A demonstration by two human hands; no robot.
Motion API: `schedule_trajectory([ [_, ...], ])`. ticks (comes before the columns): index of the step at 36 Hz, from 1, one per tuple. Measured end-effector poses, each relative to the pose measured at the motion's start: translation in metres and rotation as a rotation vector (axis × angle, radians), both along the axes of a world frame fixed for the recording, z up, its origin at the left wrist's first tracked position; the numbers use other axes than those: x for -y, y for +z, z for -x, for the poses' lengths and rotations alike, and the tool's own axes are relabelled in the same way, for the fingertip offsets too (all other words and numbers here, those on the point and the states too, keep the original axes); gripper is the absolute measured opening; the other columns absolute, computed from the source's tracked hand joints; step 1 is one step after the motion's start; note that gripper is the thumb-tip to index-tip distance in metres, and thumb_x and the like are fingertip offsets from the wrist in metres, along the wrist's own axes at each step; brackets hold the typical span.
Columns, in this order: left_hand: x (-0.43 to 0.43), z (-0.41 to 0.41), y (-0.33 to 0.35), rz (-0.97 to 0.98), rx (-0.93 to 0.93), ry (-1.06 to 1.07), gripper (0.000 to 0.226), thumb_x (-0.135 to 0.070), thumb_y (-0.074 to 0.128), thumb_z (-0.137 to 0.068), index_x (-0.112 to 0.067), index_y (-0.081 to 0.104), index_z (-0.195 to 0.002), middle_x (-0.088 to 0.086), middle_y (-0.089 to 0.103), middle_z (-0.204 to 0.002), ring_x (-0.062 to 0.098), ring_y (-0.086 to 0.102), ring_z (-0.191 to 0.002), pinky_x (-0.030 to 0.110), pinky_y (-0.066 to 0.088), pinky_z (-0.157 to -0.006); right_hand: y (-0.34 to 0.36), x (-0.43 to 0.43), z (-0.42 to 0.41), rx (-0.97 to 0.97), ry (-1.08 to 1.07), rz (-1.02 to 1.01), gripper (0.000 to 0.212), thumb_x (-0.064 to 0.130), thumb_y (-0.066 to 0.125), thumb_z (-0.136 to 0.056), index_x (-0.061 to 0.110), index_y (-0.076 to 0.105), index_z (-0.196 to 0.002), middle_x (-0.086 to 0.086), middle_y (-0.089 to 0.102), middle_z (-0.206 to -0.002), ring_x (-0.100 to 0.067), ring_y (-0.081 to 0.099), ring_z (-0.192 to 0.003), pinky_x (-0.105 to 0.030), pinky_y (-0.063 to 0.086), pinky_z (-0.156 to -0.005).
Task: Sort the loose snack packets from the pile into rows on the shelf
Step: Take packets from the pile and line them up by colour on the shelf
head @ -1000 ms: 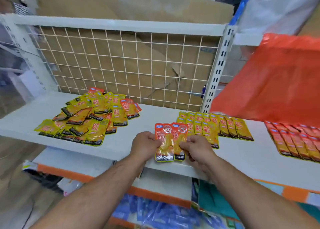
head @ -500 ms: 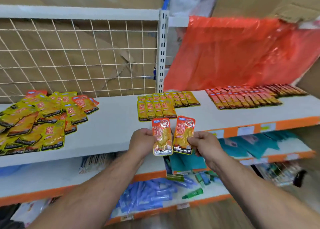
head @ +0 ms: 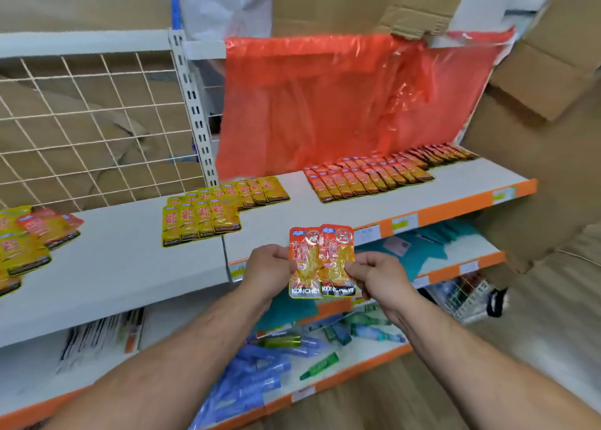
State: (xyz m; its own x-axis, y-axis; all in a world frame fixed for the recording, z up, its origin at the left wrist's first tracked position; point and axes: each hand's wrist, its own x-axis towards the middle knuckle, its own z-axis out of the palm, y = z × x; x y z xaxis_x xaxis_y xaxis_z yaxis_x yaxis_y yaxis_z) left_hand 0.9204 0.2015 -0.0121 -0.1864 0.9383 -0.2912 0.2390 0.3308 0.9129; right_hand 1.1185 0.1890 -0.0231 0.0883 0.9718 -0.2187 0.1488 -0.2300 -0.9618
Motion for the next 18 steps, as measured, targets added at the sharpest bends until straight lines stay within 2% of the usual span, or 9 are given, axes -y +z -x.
schedule_trajectory([
  [2, -0.008, -0.029, 0.001, 0.005, -0.014, -0.008, 0.022, 0.002, 0.065, -0.081, -0.014, 0.062, -0.066, 0.013, 0.071, -0.082, 0.03, 0.066, -0.077, 0.039, 0.052, -0.066, 0.002, -0.007, -0.027, 0.015, -0.011, 0.004, 0.014, 0.005, 0.069, -0.09, 0.009, 0.063, -0.077, -0.001, 0.051, -0.057, -0.016, 0.04, -0.051, -0.026, 0.033, -0.047],
  [6, -0.025, -0.088, 0.004, -0.019, -0.014, -0.026, 0.023, 0.001, 0.066, -0.082, -0.014, 0.061, -0.066, 0.008, 0.068, -0.077, 0.023, 0.06, -0.069, 0.027, 0.042, -0.059, 0.005, -0.025, -0.085, 0.049, -0.008, 0.01, 0.009, 0.008, 0.07, -0.09, 0.009, 0.063, -0.083, -0.002, 0.055, -0.063, -0.014, 0.045, -0.054, -0.026, 0.037, -0.05],
  [9, -0.038, -0.129, 0.007, -0.019, 0.005, -0.034, 0.023, 0.005, 0.064, -0.082, -0.012, 0.06, -0.066, 0.007, 0.065, -0.071, 0.021, 0.058, -0.065, 0.025, 0.041, -0.057, 0.006, -0.039, -0.126, 0.078, -0.016, 0.015, 0.011, 0.01, 0.071, -0.09, 0.001, 0.066, -0.093, -0.005, 0.058, -0.069, -0.015, 0.046, -0.055, -0.026, 0.039, -0.047],
  [12, -0.051, -0.163, 0.009, -0.025, 0.009, -0.043, 0.023, 0.005, 0.065, -0.079, -0.011, 0.061, -0.064, 0.007, 0.064, -0.068, 0.023, 0.058, -0.066, 0.029, 0.044, -0.061, 0.01, -0.051, -0.159, 0.089, -0.015, 0.02, 0.011, 0.012, 0.07, -0.091, 0.003, 0.066, -0.086, -0.008, 0.058, -0.065, -0.018, 0.044, -0.051, -0.028, 0.038, -0.044],
  [15, -0.066, -0.19, 0.01, -0.019, 0.017, -0.058, 0.017, 0.002, 0.066, -0.081, -0.011, 0.064, -0.069, 0.009, 0.071, -0.077, 0.025, 0.065, -0.072, 0.033, 0.05, -0.064, 0.012, -0.066, -0.187, 0.105, -0.027, 0.03, 0.014, 0.015, 0.069, -0.091, 0.006, 0.066, -0.081, -0.01, 0.056, -0.062, -0.017, 0.042, -0.044, -0.026, 0.038, -0.043],
  [18, -0.087, -0.214, 0.011, -0.02, 0.012, -0.075, 0.014, 0.001, 0.065, -0.083, -0.009, 0.065, -0.074, 0.011, 0.072, -0.081, 0.025, 0.067, -0.072, 0.032, 0.052, -0.061, 0.01, -0.084, -0.21, 0.087, -0.058, 0.041, 0.012, 0.016, 0.071, -0.09, 0.006, 0.067, -0.083, -0.008, 0.054, -0.06, -0.017, 0.043, -0.047, -0.028, 0.039, -0.045],
])
